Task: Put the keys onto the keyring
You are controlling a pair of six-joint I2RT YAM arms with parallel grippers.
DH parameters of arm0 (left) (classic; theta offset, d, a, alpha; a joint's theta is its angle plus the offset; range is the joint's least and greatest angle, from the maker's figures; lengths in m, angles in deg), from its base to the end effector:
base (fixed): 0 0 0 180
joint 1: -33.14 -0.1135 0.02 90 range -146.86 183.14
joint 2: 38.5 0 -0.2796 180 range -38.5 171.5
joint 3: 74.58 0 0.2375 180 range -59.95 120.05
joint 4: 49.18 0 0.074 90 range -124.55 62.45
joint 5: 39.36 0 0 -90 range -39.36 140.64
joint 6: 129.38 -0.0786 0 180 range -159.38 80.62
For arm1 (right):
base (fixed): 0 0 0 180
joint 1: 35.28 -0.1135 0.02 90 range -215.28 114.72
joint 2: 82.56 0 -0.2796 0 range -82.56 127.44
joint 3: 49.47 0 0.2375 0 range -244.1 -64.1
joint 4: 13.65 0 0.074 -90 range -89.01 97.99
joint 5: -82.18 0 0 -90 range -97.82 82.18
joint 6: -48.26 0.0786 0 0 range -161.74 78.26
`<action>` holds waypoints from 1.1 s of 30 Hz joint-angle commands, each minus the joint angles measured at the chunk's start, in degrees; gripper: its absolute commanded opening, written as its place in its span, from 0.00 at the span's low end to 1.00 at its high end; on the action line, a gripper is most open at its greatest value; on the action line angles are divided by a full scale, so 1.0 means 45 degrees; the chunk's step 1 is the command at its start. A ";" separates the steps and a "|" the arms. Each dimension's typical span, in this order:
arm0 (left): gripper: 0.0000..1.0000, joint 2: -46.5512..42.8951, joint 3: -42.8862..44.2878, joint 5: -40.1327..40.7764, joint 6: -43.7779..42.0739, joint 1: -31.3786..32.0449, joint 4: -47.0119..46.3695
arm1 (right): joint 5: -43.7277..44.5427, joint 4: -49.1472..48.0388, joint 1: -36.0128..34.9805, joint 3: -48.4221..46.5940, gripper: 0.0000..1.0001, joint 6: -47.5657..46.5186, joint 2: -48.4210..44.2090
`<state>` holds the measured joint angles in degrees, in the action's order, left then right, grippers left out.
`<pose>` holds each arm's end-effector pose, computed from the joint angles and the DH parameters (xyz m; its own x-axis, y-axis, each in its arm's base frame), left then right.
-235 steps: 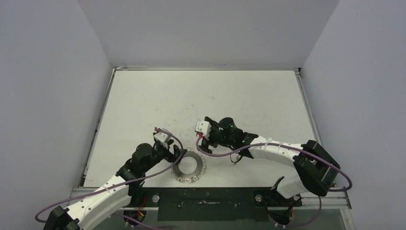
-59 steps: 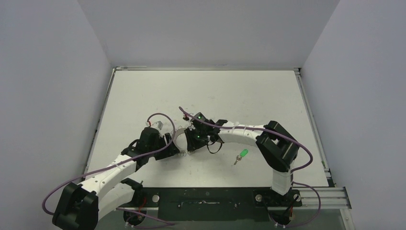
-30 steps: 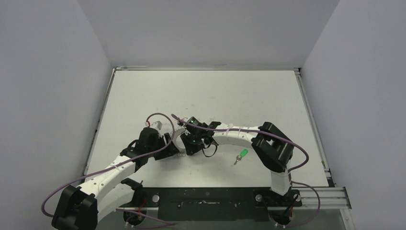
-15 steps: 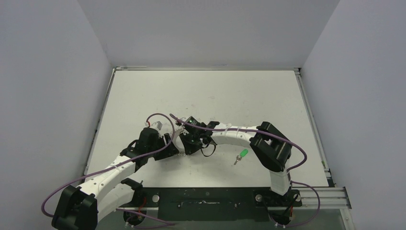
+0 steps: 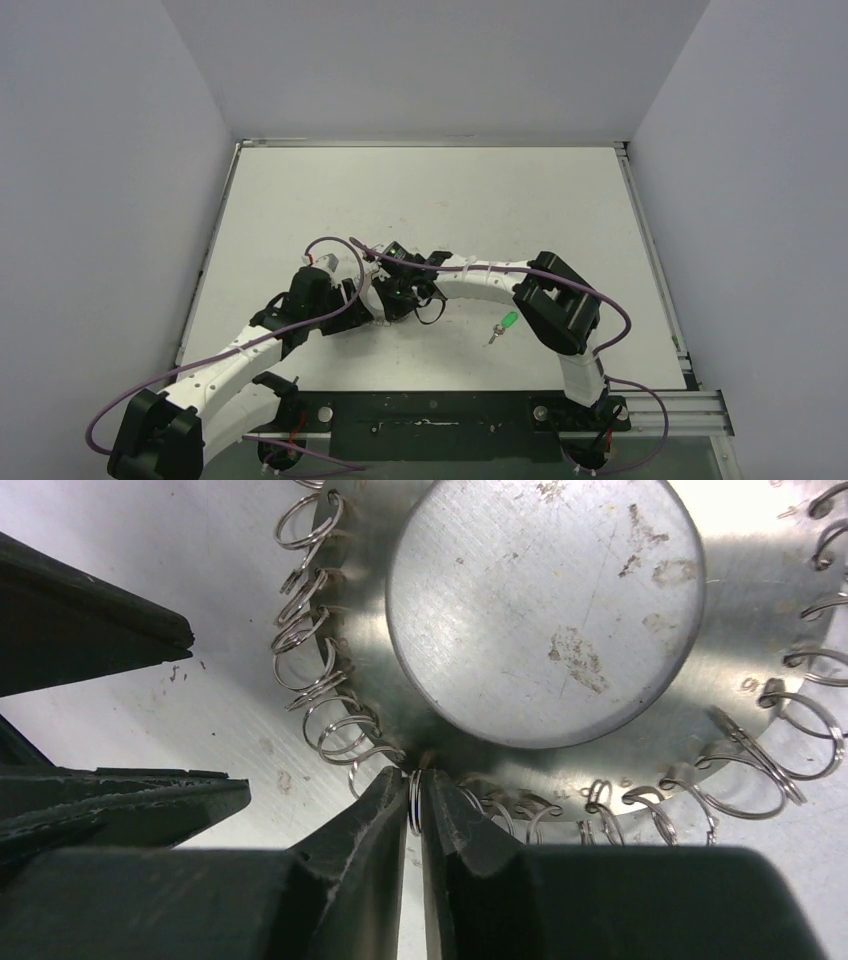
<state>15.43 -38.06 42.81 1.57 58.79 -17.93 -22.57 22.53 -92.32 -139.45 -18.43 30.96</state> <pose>0.1597 -0.0886 0.1544 -0.8454 -0.3143 -0.4318 -0.0584 0.8581 -0.5102 0.2144 0.3674 0.1455 -0.7802 -0.4999 -0.3761 -0.6234 0.6710 0.4014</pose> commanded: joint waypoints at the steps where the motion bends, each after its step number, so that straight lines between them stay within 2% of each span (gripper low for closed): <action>1: 0.57 -0.0245 0.0310 0.0137 -0.0271 -0.0092 0.0064 | 0.0414 0.0404 0.0038 -0.0683 0.09 -0.0323 -0.0174; 5: 0.57 -0.0322 0.0348 0.0191 -0.0286 -0.0094 0.0128 | 0.0589 0.0625 0.0036 -0.0689 0.00 -0.0592 -0.0491; 12: 0.56 -0.1008 0.0414 0.0414 -0.0279 -0.0099 -0.0093 | 0.0826 0.0730 0.0057 -0.0539 0.00 -0.2256 -0.1626; 16: 0.55 -0.1876 0.0691 0.0629 -0.0667 -0.0099 -0.0490 | 0.0704 -0.0671 0.0401 0.0516 0.00 -0.3179 -0.2973; 19: 0.53 -0.2693 0.0856 0.0772 -0.1235 -0.0094 -0.1087 | -0.0675 -0.2018 0.1173 0.1477 0.00 -0.3461 -0.4011; 23: 0.52 -0.3850 0.0533 0.0882 -0.2155 -0.0094 -0.2901 | -0.2590 -0.3527 0.2170 0.2451 0.00 -0.3932 -0.5112; 28: 0.50 -0.4644 -0.0181 0.0403 -0.3452 -0.0083 -0.5684 | -0.2771 -0.3801 0.2245 0.2764 0.00 -0.5765 -0.6384; 33: 0.49 -0.4267 -0.0639 -0.1049 -0.4852 -0.0075 -0.7955 | -0.3307 -0.4507 0.2255 0.3310 0.00 -0.6827 -0.7470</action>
<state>-5.29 -39.92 43.88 -13.16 58.63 -40.97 -33.03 9.96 -81.82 -126.16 -43.26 3.03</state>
